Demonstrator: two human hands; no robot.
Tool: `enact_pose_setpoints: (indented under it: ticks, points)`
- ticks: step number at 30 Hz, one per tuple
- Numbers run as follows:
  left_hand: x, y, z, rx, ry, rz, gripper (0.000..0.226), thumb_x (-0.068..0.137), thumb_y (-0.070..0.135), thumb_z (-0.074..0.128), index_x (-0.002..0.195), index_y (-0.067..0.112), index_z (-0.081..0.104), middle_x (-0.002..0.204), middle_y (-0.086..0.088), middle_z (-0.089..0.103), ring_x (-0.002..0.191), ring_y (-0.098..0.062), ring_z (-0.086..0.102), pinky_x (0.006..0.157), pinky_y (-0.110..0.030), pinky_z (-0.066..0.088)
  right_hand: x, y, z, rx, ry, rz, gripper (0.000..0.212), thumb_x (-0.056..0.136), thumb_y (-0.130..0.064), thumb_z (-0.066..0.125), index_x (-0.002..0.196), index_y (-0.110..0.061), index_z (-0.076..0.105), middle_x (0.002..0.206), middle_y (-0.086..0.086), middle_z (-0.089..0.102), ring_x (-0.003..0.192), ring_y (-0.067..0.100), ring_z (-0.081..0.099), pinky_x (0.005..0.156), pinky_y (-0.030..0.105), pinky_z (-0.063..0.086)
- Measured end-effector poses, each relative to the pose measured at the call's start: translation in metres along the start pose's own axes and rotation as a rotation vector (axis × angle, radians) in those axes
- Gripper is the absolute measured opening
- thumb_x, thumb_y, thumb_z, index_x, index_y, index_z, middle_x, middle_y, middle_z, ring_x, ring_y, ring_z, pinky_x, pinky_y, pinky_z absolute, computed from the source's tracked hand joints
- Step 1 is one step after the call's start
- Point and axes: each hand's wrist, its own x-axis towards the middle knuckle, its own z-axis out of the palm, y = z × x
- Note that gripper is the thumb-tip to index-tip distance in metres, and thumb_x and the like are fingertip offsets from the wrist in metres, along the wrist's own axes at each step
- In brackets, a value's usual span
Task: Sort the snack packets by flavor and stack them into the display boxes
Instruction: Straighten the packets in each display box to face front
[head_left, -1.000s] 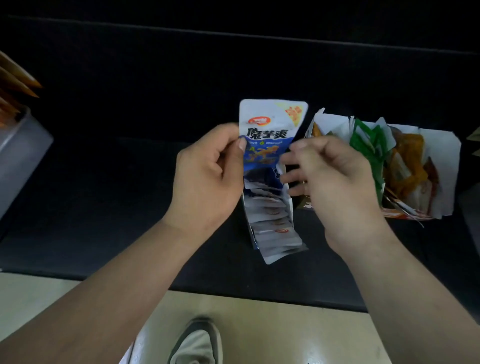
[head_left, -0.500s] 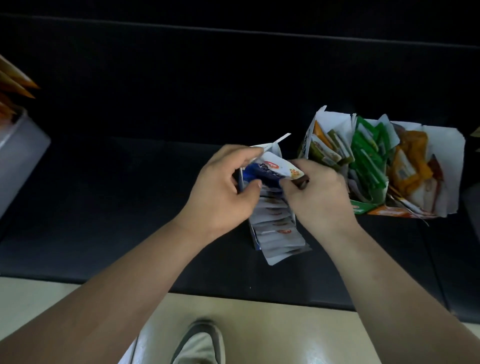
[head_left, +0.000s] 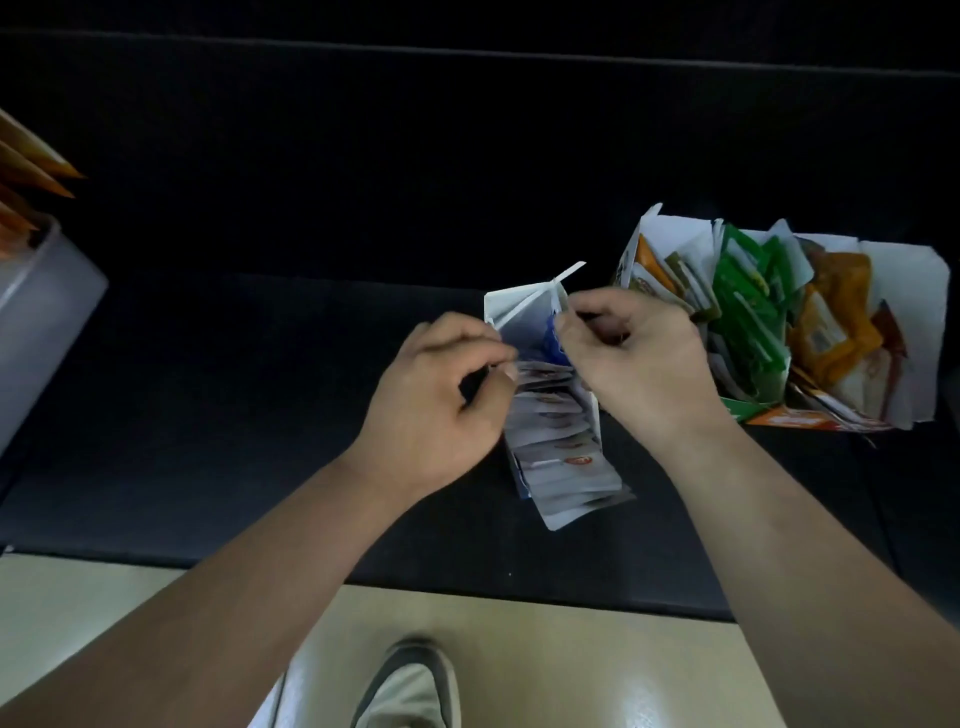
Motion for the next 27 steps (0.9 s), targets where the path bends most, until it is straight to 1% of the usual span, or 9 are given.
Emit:
enact_pose_setpoints:
  ticks: [1, 3, 7, 10, 13, 16, 21, 24, 27]
  points:
    - [0.0, 0.003, 0.001, -0.01, -0.007, -0.015, 0.028, 0.099, 0.035, 0.059, 0.112, 0.019, 0.078, 0.115, 0.013, 0.062, 0.111, -0.01, 0.059, 0.092, -0.03, 0.052, 0.001, -0.001, 0.004, -0.053, 0.005, -0.009, 0.003, 0.091, -0.032, 0.075, 0.093, -0.033, 0.077, 0.078, -0.01, 0.073, 0.076, 0.011, 0.072, 0.076, 0.044, 0.062]
    - [-0.002, 0.005, 0.003, 0.027, -0.004, -0.007, 0.034, 0.1, 0.038, 0.054, 0.112, 0.018, 0.078, 0.119, 0.012, 0.062, 0.111, -0.009, 0.058, 0.092, -0.029, 0.053, 0.002, -0.001, 0.009, -0.192, 0.032, -0.004, 0.011, 0.088, -0.036, 0.077, 0.088, -0.026, 0.076, 0.076, -0.008, 0.073, 0.074, 0.015, 0.071, 0.07, 0.043, 0.062]
    - [-0.009, 0.0, 0.006, 0.084, 0.001, 0.012, 0.036, 0.1, 0.038, 0.05, 0.108, 0.018, 0.08, 0.128, 0.008, 0.058, 0.112, -0.014, 0.058, 0.086, -0.034, 0.056, 0.003, -0.007, 0.001, -0.444, 0.123, -0.056, 0.019, 0.092, -0.034, 0.061, 0.081, -0.021, 0.069, 0.084, 0.0, 0.069, 0.072, 0.024, 0.065, 0.063, 0.036, 0.055]
    - [-0.006, 0.005, 0.008, 0.089, 0.025, -0.011, 0.036, 0.101, 0.044, 0.053, 0.108, 0.021, 0.08, 0.126, 0.009, 0.061, 0.109, -0.012, 0.056, 0.085, -0.036, 0.055, 0.003, -0.029, -0.017, -0.188, 0.261, -0.119, 0.016, 0.095, -0.028, 0.06, 0.083, -0.018, 0.062, 0.074, 0.0, 0.064, 0.063, 0.013, 0.062, 0.057, 0.034, 0.053]
    - [0.0, 0.02, 0.003, 0.104, 0.085, 0.011, 0.046, 0.094, 0.053, 0.062, 0.125, 0.021, 0.072, 0.125, 0.01, 0.065, 0.111, -0.013, 0.056, 0.092, -0.04, 0.052, -0.01, -0.061, -0.029, -0.019, 0.309, -0.175, 0.018, 0.101, -0.021, 0.059, 0.084, -0.021, 0.052, 0.064, 0.0, 0.059, 0.058, 0.011, 0.063, 0.047, 0.022, 0.048]
    - [0.007, 0.04, -0.003, -0.027, 0.033, -0.005, 0.068, 0.087, 0.056, 0.066, 0.145, 0.022, 0.055, 0.135, 0.012, 0.063, 0.122, -0.009, 0.055, 0.103, -0.035, 0.048, -0.023, -0.084, -0.025, 0.145, 0.243, -0.092, 0.018, 0.1, -0.025, 0.061, 0.083, -0.023, 0.056, 0.075, 0.006, 0.068, 0.066, 0.021, 0.073, 0.056, 0.042, 0.06]
    - [0.016, 0.035, -0.008, -0.319, 0.102, -0.156, 0.023, 0.105, 0.02, 0.059, 0.126, 0.018, 0.066, 0.109, 0.007, 0.075, 0.101, -0.01, 0.072, 0.084, -0.037, 0.062, -0.024, -0.082, -0.027, 0.472, 0.082, 0.126, 0.032, 0.107, -0.033, 0.048, 0.099, -0.009, 0.067, 0.096, 0.009, 0.074, 0.069, 0.029, 0.076, 0.069, 0.049, 0.065]
    - [0.015, 0.028, -0.011, -0.454, 0.052, -0.213, 0.021, 0.105, 0.009, 0.056, 0.124, 0.01, 0.065, 0.114, 0.006, 0.075, 0.109, -0.007, 0.071, 0.09, -0.032, 0.061, -0.019, -0.066, -0.033, 0.414, 0.081, 0.087, 0.015, 0.107, -0.026, 0.052, 0.118, -0.029, 0.063, 0.115, 0.0, 0.069, 0.07, 0.027, 0.075, 0.062, 0.04, 0.063]
    - [0.016, 0.029, -0.009, -0.491, 0.004, -0.208, 0.023, 0.106, 0.007, 0.054, 0.125, 0.009, 0.065, 0.115, 0.003, 0.075, 0.111, -0.011, 0.071, 0.094, -0.032, 0.06, -0.015, -0.055, -0.032, 0.314, -0.058, -0.017, 0.04, 0.1, -0.023, 0.066, 0.136, -0.037, 0.055, 0.117, -0.008, 0.07, 0.083, 0.015, 0.074, 0.065, 0.021, 0.057]
